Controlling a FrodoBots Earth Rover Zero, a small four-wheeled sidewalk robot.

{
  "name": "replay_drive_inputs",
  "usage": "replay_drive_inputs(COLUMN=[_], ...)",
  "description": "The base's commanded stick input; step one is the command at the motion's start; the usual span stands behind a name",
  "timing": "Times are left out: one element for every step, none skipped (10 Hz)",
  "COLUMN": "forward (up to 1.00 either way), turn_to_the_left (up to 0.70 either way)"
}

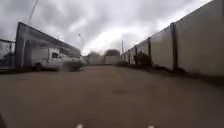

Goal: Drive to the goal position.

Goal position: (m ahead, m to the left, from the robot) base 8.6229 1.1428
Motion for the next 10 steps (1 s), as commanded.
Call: replay_drive_inputs(forward=[1.0, 1.0, 1.0, 1.0, 1.0, 1.0, 1.0, 1.0, 1.0, 1.0], turn_to_the_left=[0.04, 0.04, 0.04, 0.04, 0.04, 0.04, 0.04, 0.04, 0.04, 0.04])
